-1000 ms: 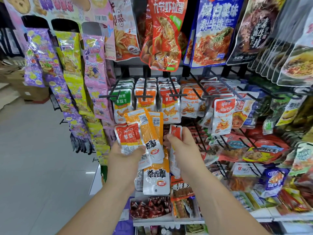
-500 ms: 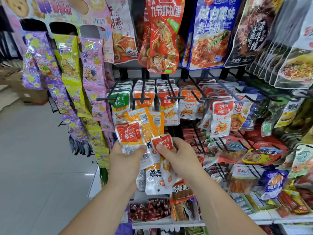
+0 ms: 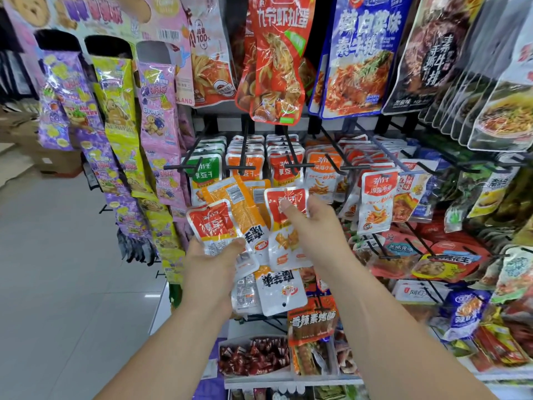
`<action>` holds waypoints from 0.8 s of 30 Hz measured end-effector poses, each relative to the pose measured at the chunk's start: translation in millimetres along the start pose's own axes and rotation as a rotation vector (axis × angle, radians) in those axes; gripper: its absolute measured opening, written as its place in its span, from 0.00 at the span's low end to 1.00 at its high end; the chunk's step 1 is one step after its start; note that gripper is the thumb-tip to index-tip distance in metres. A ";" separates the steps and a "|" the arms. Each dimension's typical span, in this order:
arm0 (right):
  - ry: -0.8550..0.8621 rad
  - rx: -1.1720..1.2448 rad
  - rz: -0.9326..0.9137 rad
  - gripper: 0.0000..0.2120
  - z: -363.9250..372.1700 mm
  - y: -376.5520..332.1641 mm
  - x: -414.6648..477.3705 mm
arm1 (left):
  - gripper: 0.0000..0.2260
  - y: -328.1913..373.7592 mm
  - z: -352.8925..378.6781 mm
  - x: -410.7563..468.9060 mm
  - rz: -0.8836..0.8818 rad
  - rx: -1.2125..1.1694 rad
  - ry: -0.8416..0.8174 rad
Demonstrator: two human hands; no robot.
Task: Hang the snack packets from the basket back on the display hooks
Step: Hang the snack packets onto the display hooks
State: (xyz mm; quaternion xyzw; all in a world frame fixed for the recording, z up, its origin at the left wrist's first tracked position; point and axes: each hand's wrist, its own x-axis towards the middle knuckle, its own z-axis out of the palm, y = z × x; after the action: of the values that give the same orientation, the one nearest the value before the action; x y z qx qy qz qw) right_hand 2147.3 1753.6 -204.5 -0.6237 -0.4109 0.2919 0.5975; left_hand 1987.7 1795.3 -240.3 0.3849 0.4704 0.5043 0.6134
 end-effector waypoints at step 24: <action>0.028 0.396 0.244 0.11 10.3 21.2 -18.6 | 0.16 -13.0 -2.0 -1.3 -0.080 -0.060 -0.085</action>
State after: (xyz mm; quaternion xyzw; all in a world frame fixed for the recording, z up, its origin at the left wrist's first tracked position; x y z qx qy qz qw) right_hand 2132.7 1743.9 -228.9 -0.5434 -0.2589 0.4280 0.6742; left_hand 1989.0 1791.5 -252.9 0.3682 0.4436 0.4766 0.6637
